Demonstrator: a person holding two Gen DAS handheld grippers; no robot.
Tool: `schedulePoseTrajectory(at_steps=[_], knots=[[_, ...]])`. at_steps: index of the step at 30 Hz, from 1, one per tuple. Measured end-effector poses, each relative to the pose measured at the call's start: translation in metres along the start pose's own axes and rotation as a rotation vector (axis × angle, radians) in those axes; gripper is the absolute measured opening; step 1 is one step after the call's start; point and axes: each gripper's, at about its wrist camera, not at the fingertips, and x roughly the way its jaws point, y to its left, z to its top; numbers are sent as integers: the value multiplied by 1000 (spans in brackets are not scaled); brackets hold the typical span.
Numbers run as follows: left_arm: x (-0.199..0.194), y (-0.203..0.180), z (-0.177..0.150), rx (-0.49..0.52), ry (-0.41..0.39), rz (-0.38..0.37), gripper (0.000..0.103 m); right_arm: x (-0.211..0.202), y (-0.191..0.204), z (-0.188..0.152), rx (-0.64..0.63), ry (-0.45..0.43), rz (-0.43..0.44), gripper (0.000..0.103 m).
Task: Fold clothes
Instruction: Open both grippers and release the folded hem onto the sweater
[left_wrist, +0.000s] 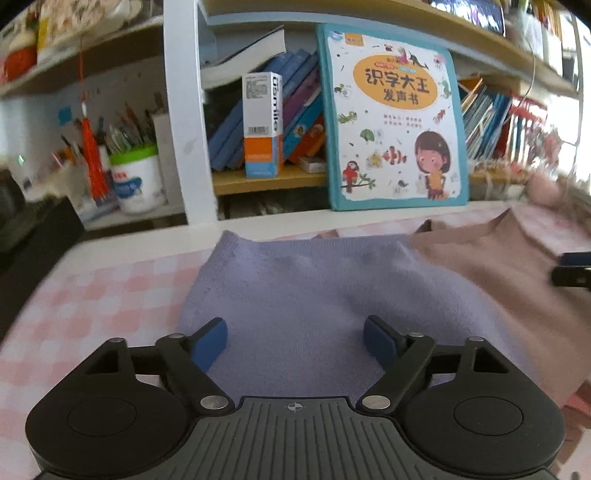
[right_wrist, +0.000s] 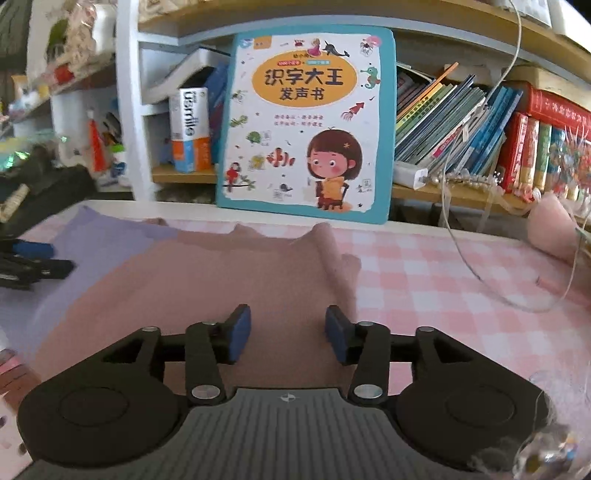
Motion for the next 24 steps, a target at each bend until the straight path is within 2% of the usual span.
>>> schedulePoseTrajectory(at_steps=[4,7,14,17,21,23,24], knots=[[-5,4,-2,-34,-7,48,88,-19,1,-10,-22,2,36,46],[-23,9,-10,-125,1,51,88,-29,-3,-16,-14,6,69,47],[-96,18,-34,-360,-40,-44,88,-26,-15,-17,54,35,131,49],[-116,31,-44,-494,-15,-81,88,-26,-16,-17,61,37,139,49],[-121,54,-55,-691,43,-114,85,-27,-15,-17,29,36,146,50],[-118,63,-59,-774,59,-127,78,-29,-17,-17,-13,30,169,50],[-114,65,-60,-800,73,-128,71,-30,-20,-17,-25,29,184,50]])
